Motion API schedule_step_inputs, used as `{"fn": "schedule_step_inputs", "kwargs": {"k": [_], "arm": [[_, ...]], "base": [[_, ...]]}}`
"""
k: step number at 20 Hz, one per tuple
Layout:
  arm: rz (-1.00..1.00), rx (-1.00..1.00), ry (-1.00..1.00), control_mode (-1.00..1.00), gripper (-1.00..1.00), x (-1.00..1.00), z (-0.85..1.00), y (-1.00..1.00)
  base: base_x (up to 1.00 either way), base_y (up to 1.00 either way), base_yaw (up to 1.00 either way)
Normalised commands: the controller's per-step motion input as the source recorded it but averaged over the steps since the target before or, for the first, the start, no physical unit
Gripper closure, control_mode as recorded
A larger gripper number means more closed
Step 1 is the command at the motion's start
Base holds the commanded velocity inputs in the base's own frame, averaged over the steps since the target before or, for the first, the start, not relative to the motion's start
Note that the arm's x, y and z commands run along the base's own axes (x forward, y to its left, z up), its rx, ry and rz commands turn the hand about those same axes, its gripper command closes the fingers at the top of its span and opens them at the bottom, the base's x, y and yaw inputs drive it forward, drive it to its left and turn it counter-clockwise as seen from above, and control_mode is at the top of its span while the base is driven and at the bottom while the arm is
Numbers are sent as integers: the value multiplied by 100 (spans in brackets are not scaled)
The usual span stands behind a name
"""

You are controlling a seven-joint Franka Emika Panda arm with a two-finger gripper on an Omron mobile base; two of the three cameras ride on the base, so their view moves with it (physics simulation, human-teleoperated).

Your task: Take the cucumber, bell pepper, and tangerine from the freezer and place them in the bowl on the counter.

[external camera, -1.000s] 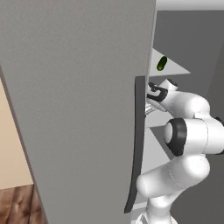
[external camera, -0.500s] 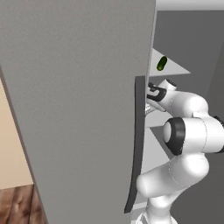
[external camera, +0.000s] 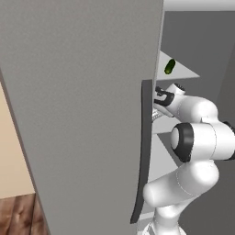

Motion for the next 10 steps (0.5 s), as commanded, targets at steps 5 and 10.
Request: {"fn": "schedule_step_inputs", "kwargs": {"k": [5, 10], "arm": [[0, 0, 0, -100, -100, 0, 0, 1], [0, 0, 0, -100, -100, 0, 0, 0]], "base": [[0, 0, 0], [0, 0, 0]]}}
